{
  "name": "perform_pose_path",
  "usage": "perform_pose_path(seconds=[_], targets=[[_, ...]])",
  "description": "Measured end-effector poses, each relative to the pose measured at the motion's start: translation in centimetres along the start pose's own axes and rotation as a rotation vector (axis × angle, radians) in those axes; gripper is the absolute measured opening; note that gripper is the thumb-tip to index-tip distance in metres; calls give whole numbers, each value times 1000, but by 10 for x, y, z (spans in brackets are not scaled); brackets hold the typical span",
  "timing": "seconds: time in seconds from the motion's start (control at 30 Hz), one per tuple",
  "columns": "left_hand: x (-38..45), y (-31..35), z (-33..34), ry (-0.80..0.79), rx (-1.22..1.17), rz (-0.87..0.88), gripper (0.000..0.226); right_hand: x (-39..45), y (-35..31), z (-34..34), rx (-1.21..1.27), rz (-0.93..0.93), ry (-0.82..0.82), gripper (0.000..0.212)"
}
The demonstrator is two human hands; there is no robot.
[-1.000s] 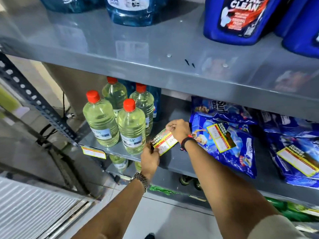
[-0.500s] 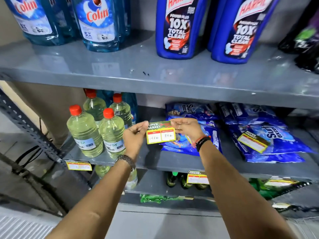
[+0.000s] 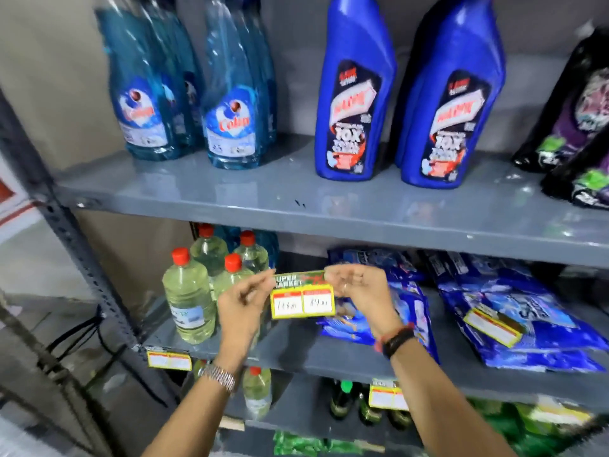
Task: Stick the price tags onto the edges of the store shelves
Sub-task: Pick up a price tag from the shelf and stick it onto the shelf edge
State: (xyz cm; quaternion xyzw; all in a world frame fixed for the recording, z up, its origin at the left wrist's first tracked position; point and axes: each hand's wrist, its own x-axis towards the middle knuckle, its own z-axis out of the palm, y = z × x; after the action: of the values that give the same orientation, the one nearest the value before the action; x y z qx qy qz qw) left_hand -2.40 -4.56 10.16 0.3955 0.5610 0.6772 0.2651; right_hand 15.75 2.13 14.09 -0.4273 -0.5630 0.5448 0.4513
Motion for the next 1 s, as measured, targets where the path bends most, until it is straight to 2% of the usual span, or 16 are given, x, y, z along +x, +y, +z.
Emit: perform_pose_path(seconds=[0.07, 0.17, 0.3, 0.43, 0.53, 0.63, 0.8, 1.0], targets=[[-1, 11, -32, 68, -31, 98, 17, -10, -11, 28, 21, -56, -87, 13], [7, 34, -78, 192, -7, 208, 32, -21, -31, 72, 63, -104, -189, 18], [31, 65, -121, 279, 17, 341, 25, -24, -60, 123, 19, -227, -242, 19], [54, 85, -137, 324, 0, 364, 21, -19, -78, 155, -96, -350, -165, 15], [70, 91, -144, 356, 8, 359, 20, -12, -90, 172, -252, -487, -54, 15], [83, 93, -145, 364, 44, 359, 11, -4, -98, 181, -399, -570, -10, 13], [95, 90, -149, 361, 42, 371, 18, 5, -103, 184, -513, -588, 27, 6], [99, 88, -147, 374, 96, 424, 15, 5, -104, 185, -611, -617, 35, 7]])
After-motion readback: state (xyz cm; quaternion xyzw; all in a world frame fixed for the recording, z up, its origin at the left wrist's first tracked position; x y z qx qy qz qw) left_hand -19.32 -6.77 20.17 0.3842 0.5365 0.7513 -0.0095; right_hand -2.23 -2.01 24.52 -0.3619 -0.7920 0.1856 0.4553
